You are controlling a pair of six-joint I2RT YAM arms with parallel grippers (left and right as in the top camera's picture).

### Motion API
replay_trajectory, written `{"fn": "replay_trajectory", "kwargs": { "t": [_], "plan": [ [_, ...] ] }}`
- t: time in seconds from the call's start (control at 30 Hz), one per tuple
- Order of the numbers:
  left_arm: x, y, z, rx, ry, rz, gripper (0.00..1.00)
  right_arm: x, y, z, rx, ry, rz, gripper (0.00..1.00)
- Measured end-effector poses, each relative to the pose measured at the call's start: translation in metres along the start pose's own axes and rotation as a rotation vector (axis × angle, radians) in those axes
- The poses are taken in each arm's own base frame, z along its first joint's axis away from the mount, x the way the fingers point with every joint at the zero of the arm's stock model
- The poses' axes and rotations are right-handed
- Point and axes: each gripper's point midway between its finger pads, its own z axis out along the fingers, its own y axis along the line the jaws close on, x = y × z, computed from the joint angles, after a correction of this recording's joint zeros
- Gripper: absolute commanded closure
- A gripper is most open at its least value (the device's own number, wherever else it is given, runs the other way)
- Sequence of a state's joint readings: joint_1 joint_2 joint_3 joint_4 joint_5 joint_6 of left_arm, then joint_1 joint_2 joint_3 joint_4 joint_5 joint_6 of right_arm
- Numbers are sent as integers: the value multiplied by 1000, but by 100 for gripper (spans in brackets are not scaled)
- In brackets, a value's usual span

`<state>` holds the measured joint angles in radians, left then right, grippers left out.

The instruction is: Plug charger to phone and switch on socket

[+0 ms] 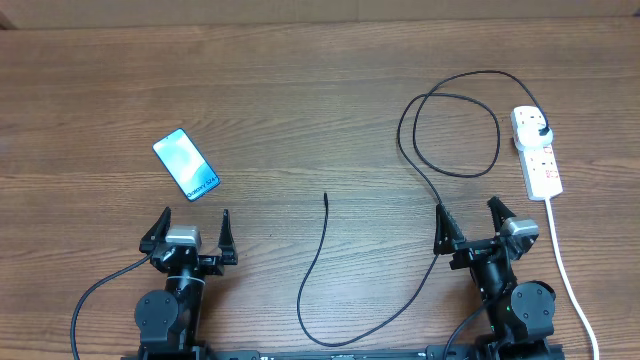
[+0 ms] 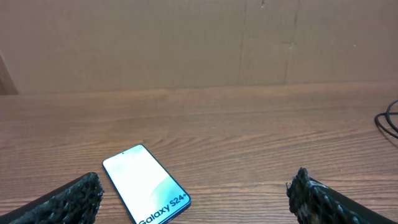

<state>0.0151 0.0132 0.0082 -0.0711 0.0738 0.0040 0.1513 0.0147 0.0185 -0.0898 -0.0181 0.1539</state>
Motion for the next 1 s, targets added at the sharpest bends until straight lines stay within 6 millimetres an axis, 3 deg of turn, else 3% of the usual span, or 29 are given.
{"fn": "replay_trajectory", "kwargs": {
  "t": [1.0],
  "plan": [
    [4, 0, -4, 1, 57, -4, 1, 0, 0, 0, 0, 0, 0, 0]
  ]
}}
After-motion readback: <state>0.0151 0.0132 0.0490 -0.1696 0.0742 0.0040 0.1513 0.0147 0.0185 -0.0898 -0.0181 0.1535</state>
